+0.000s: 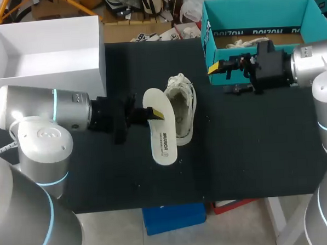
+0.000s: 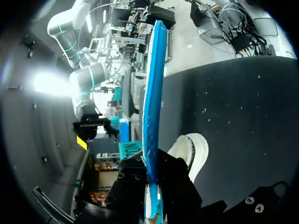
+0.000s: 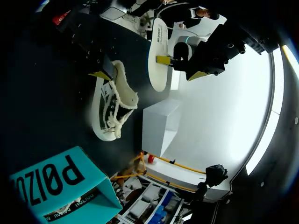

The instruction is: Take the shoe out of the shoebox, open the shoe tongue, remove and reinsert the insole, then place the shoe into the shoebox

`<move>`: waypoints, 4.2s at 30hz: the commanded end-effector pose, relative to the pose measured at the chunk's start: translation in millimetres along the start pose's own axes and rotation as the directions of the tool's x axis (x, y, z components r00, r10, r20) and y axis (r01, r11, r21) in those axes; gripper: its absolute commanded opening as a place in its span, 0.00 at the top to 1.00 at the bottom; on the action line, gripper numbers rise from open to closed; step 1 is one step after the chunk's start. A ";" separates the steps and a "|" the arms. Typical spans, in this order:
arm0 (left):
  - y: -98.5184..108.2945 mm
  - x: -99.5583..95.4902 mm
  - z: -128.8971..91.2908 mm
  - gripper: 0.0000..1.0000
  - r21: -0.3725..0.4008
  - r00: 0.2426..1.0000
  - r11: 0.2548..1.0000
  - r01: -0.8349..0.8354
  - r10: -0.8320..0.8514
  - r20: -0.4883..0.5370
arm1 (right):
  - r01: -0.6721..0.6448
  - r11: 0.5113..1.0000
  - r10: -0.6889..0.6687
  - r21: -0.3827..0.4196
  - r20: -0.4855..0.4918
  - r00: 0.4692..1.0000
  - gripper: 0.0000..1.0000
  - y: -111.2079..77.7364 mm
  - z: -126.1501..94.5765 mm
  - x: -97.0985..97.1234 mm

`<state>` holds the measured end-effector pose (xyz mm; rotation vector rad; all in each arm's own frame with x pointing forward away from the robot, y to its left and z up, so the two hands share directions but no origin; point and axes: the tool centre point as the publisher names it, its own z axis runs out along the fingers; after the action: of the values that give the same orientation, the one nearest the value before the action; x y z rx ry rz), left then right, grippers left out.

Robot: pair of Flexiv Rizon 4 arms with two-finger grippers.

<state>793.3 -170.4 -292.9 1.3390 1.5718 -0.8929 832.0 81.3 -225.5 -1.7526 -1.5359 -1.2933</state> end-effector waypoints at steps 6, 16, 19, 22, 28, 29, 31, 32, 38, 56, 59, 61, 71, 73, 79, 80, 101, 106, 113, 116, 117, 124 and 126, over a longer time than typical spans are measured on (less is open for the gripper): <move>-24.3 18.2 -29.8 1.00 0.026 0.990 0.998 0.058 -0.054 -0.128 | 0.018 0.969 0.036 -0.247 0.213 0.976 0.00 -33.1 -76.8 9.3; -33.1 24.7 -29.8 1.00 0.075 0.990 0.994 0.079 -0.069 -0.125 | 0.010 0.960 0.067 -0.280 0.262 0.963 0.00 -56.4 -108.2 11.6; -34.1 24.8 -27.3 1.00 0.090 0.990 0.993 0.082 -0.070 -0.123 | 0.011 0.956 0.075 -0.294 0.280 0.957 0.00 -64.2 -118.9 13.5; -36.4 23.3 -23.7 1.00 0.111 0.989 0.991 0.081 -0.066 -0.132 | 0.014 0.954 0.077 -0.298 0.290 0.954 0.00 -69.0 -125.0 14.9; -44.1 27.0 -14.2 1.00 0.172 0.979 0.980 0.097 -0.063 -0.193 | 0.014 0.954 0.077 -0.298 0.290 0.954 0.00 -69.0 -125.0 14.9; -44.4 27.7 -12.9 1.00 0.181 0.978 0.978 0.102 -0.065 -0.200 | 0.014 0.954 0.077 -0.298 0.290 0.954 0.00 -69.0 -125.0 14.9; -43.5 29.6 -7.9 1.00 0.192 0.978 0.976 0.101 -0.061 -0.201 | 0.014 0.954 0.077 -0.298 0.290 0.954 0.00 -69.0 -125.0 14.9; -43.0 31.6 -4.8 1.00 0.214 0.976 0.970 0.117 -0.073 -0.204 | 0.014 0.954 0.077 -0.298 0.290 0.954 0.00 -69.0 -125.0 14.9; -34.2 40.9 13.8 1.00 0.318 0.967 0.934 0.162 -0.085 -0.242 | 0.014 0.954 0.077 -0.298 0.290 0.954 0.00 -69.0 -125.0 14.9; -1.8 27.3 48.9 1.00 0.425 0.955 0.881 0.207 -0.089 -0.281 | 0.014 0.954 0.077 -0.298 0.290 0.954 0.00 -69.0 -125.0 14.9; -1.4 29.5 54.2 1.00 0.436 0.950 0.873 0.217 -0.087 -0.298 | 0.014 0.954 0.077 -0.298 0.290 0.954 0.00 -69.0 -125.0 14.9; -0.6 29.8 56.8 1.00 0.439 0.948 0.871 0.220 -0.084 -0.309 | 0.014 0.954 0.077 -0.298 0.290 0.954 0.00 -69.0 -125.0 14.9; 8.5 36.9 68.8 1.00 0.434 0.932 0.866 0.247 -0.090 -0.351 | 0.014 0.954 0.077 -0.298 0.290 0.954 0.00 -69.0 -125.0 14.9; 10.7 38.8 71.0 1.00 0.430 0.930 0.869 0.246 -0.087 -0.357 | 0.014 0.954 0.077 -0.298 0.290 0.954 0.00 -69.0 -125.0 14.9; 18.1 46.7 77.8 1.00 0.421 0.921 0.869 0.259 -0.092 -0.379 | 0.014 0.954 0.077 -0.298 0.290 0.954 0.00 -69.0 -125.0 14.9; 19.6 47.9 79.3 1.00 0.420 0.920 0.869 0.262 -0.094 -0.380 | 0.014 0.954 0.077 -0.298 0.290 0.954 0.00 -69.0 -125.0 14.9; 49.7 60.4 96.4 1.00 0.375 0.904 0.886 0.275 -0.105 -0.414 | 0.014 0.954 0.077 -0.298 0.290 0.954 0.00 -69.0 -125.0 14.9; 57.0 63.6 95.3 0.96 0.350 0.897 0.894 0.281 -0.115 -0.427 | 0.014 0.954 0.077 -0.298 0.290 0.954 0.00 -69.0 -125.0 14.9; 48.2 50.2 81.6 0.60 0.355 0.909 0.903 0.243 -0.084 -0.408 | 0.014 0.954 0.077 -0.298 0.290 0.954 0.00 -69.0 -125.0 14.9; 43.5 47.0 74.4 0.59 0.355 0.911 0.907 0.229 -0.071 -0.406 | 0.014 0.954 0.077 -0.298 0.290 0.954 0.00 -69.0 -125.0 14.9; 41.0 46.2 71.9 0.59 0.357 0.912 0.907 0.223 -0.065 -0.405 | 0.014 0.954 0.077 -0.298 0.290 0.954 0.00 -69.0 -125.0 14.9; 26.1 45.9 58.9 0.60 0.373 0.913 0.906 0.199 -0.033 -0.406 | 0.014 0.954 0.077 -0.298 0.290 0.954 0.00 -69.0 -125.0 14.9; 22.1 45.6 56.5 0.60 0.378 0.915 0.905 0.194 -0.028 -0.403 | 0.014 0.954 0.077 -0.298 0.290 0.954 0.00 -69.0 -125.0 14.9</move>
<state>830.5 -208.6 -360.9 1.8381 1.8499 -1.1465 723.1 1.9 -173.0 -2.2401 -1.5206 -1.3505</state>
